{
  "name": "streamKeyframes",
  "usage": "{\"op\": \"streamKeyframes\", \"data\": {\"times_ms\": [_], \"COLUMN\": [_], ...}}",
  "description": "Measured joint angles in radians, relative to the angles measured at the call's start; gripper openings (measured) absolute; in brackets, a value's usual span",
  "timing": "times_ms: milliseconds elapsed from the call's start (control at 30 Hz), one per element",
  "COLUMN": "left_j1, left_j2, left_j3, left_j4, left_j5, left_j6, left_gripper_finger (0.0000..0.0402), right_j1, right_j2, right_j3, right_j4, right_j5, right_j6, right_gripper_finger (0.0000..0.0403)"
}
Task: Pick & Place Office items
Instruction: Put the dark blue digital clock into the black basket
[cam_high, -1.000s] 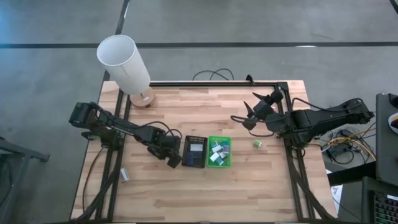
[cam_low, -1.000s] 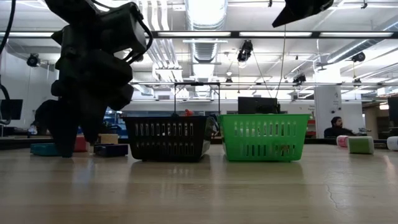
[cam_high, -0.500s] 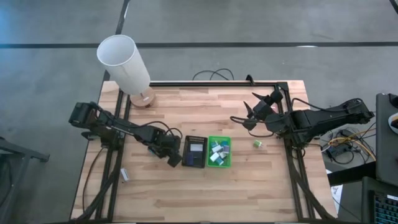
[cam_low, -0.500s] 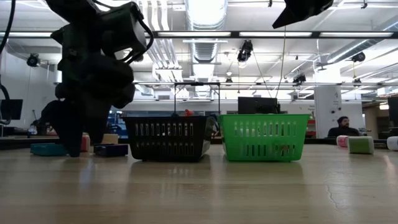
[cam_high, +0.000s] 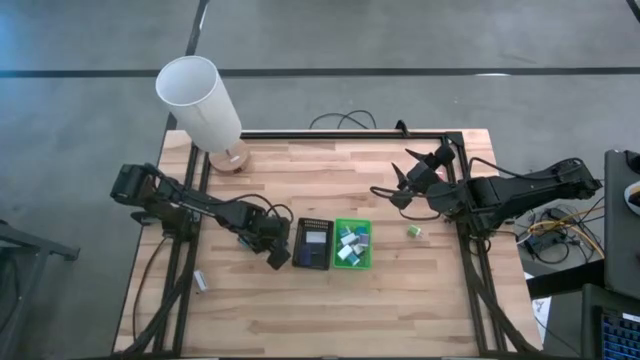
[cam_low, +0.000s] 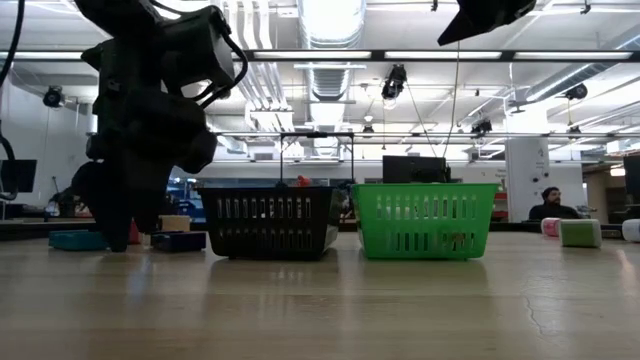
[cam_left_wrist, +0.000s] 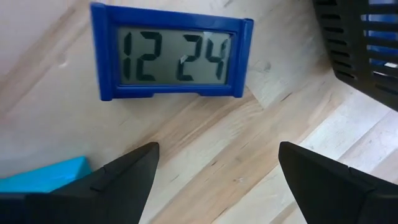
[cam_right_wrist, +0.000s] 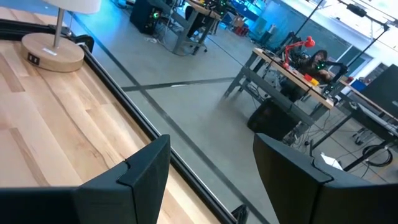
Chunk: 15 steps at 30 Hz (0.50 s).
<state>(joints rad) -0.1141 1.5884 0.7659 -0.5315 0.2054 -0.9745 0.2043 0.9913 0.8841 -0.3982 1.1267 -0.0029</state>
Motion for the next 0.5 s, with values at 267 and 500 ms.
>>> {"op": "streamKeyframes", "data": {"times_ms": [267, 500], "left_j1": [0.023, 0.022], "left_j2": [-0.012, -0.019], "left_j3": [0.049, 0.125], "left_j4": [-0.023, -0.077], "left_j5": [-0.042, -0.097], "left_j6": [0.046, 0.053], "left_gripper_finger": [0.0346, 0.0346], "right_j1": [0.000, 0.000], "right_j2": [0.000, 0.000], "right_j3": [0.000, -0.002], "right_j4": [0.022, 0.023], "right_j5": [0.000, 0.000], "right_j6": [-0.005, -0.006], "right_gripper_finger": [0.0228, 0.0228]}}
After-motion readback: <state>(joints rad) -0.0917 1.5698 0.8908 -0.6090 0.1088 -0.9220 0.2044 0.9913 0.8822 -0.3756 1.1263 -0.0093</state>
